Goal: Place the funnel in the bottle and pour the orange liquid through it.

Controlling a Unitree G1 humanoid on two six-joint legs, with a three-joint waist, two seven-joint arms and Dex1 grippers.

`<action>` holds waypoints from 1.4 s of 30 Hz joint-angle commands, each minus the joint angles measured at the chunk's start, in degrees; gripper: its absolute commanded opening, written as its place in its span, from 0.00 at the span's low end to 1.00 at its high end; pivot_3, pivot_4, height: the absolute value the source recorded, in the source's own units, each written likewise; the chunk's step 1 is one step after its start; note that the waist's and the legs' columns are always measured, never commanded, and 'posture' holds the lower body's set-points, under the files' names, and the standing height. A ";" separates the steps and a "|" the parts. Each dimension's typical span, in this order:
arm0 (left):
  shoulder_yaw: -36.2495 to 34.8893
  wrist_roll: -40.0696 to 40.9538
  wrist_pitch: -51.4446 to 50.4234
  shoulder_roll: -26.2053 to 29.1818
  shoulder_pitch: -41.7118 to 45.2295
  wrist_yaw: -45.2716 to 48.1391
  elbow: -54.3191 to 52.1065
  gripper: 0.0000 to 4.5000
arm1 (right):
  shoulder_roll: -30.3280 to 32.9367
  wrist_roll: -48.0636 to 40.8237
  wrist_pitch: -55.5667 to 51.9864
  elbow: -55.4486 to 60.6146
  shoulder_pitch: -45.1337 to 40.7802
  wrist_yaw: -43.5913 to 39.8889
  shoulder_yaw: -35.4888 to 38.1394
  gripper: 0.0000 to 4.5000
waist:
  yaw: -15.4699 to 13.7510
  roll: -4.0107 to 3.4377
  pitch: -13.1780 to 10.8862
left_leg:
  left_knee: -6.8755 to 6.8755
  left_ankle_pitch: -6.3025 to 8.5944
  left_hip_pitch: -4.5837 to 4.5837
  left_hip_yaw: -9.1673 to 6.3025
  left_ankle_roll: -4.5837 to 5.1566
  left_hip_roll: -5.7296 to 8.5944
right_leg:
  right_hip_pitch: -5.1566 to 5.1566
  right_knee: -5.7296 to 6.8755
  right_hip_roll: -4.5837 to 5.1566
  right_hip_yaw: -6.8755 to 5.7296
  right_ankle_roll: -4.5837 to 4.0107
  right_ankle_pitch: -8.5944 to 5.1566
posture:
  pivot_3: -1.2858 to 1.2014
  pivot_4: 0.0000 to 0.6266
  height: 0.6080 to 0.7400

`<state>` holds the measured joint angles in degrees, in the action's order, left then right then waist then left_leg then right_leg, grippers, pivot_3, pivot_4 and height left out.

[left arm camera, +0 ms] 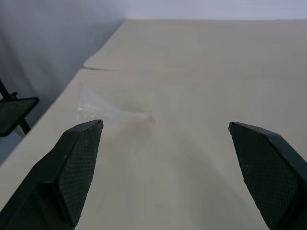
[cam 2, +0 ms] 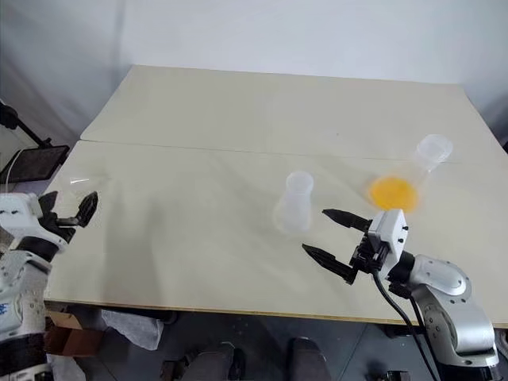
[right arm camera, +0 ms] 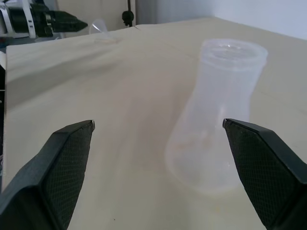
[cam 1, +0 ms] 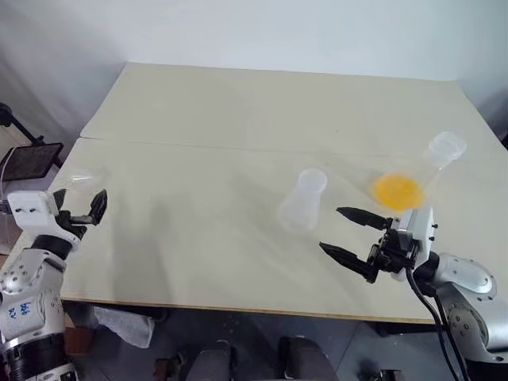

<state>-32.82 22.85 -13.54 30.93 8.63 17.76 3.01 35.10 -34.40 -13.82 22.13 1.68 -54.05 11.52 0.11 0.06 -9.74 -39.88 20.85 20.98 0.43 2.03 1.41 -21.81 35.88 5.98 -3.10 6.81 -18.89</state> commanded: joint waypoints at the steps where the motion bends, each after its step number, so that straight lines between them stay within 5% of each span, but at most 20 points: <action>1: -1.90 0.00 1.22 0.91 0.19 -0.82 1.12 0.99 | -0.56 -0.73 1.16 2.61 0.24 1.08 1.20 1.00 | 0.00 0.00 0.00 | 0.00 0.00 0.00 0.00 0.00 0.00 | 0.00 0.00 0.00 0.00 0.00 0.00 | 0.52 0.24 1.00; 14: -1.85 -0.67 4.95 4.98 2.66 2.06 10.02 0.99 | -1.16 -1.13 1.40 6.18 2.30 0.86 -0.03 1.00 | -0.26 0.00 -0.01 | -0.02 0.00 0.00 -0.05 -0.01 0.01 | 0.04 0.00 0.01 -0.05 0.00 0.00 | 0.52 0.24 1.00; 22: 3.46 -3.87 9.03 8.28 13.91 5.65 24.51 0.99 | -1.24 -1.16 1.05 6.29 2.47 1.32 0.01 1.00 | -0.36 0.00 -0.01 | -0.03 0.00 0.00 -0.07 -0.01 0.03 | 0.06 0.01 0.02 -0.12 0.00 0.00 | 0.52 0.24 1.00; 42: 8.70 -5.50 11.71 7.89 23.43 10.29 41.72 0.99 | -1.30 -0.78 1.29 6.92 3.64 4.16 0.78 1.00 | -0.52 0.02 -0.02 | -0.06 0.00 0.09 -0.11 -0.01 0.08 | 0.01 0.05 0.07 -0.44 0.01 0.00 | 0.52 0.24 1.00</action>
<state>-23.66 17.30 -3.02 38.51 31.14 27.76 44.31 33.68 -34.64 -13.54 27.00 5.06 -50.10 11.13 -0.41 0.07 -9.76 -39.95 20.85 21.06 0.32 2.02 1.49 -21.80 35.93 6.06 -3.54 6.83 -18.89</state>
